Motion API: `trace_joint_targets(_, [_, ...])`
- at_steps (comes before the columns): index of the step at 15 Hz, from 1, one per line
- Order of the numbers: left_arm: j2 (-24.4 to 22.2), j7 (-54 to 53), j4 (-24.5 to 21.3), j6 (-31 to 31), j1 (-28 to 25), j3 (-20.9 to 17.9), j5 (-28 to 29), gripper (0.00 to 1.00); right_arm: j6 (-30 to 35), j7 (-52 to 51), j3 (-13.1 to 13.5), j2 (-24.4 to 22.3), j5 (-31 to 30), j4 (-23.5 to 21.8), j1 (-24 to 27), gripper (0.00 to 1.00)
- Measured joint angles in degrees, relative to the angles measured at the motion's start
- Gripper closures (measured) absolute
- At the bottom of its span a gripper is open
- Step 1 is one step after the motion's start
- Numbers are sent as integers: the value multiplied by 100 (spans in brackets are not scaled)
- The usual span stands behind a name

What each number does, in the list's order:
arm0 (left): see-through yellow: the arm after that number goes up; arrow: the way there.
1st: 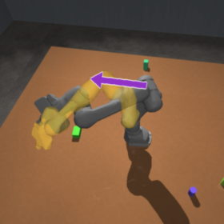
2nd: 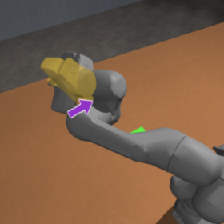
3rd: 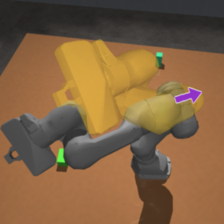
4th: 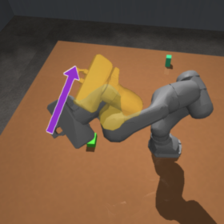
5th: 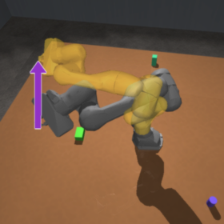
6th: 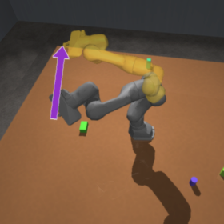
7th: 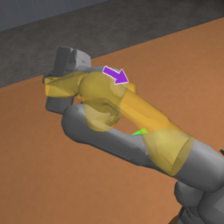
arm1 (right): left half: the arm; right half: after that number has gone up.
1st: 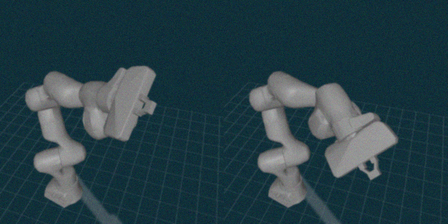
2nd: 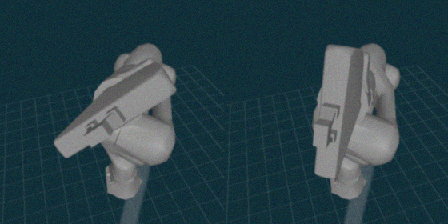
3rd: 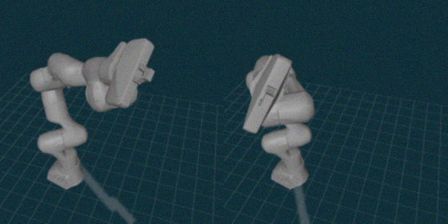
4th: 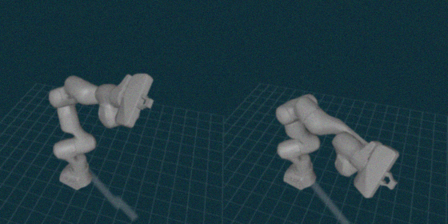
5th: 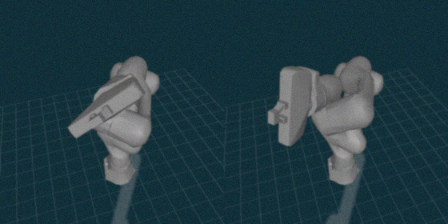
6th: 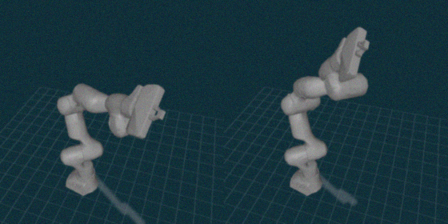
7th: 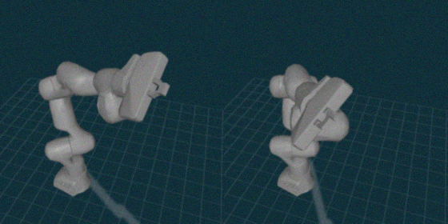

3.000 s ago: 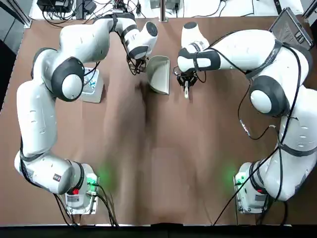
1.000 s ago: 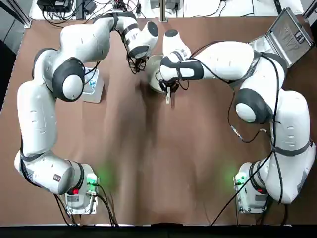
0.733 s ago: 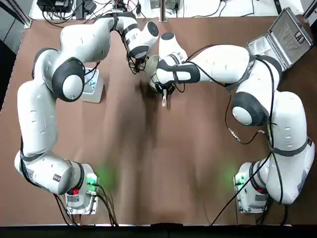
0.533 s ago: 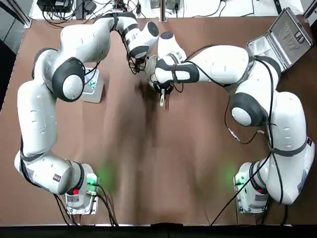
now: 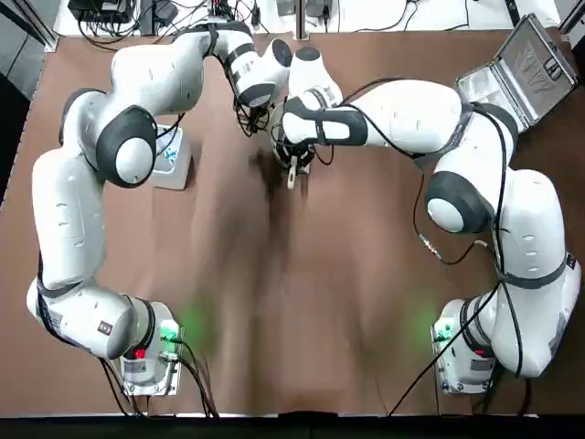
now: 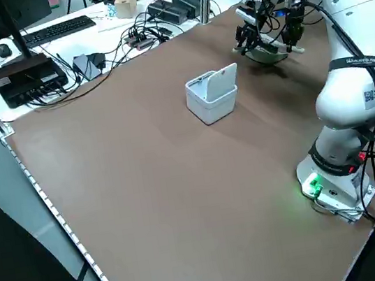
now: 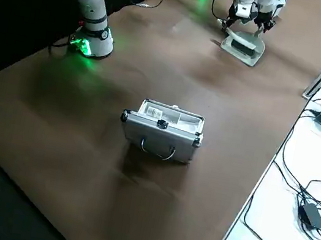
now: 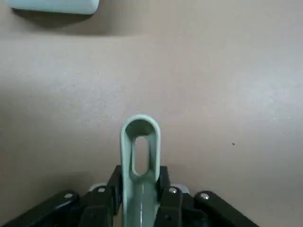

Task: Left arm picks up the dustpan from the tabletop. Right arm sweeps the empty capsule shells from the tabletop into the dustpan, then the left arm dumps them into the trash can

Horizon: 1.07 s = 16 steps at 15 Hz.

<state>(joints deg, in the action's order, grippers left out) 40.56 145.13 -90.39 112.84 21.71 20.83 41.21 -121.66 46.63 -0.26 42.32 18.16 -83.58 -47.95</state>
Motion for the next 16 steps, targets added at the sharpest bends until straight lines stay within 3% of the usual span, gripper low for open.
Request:
trace_joint_targets(10, [1,-19,4,-14,6,1,0,67,537,-524,10,-44,469,190,326,73])
trace_joint_targets(16, [1,-118,23,-16,4,4,-3,67,1152,-1021,25,-412,933,257,731,73])
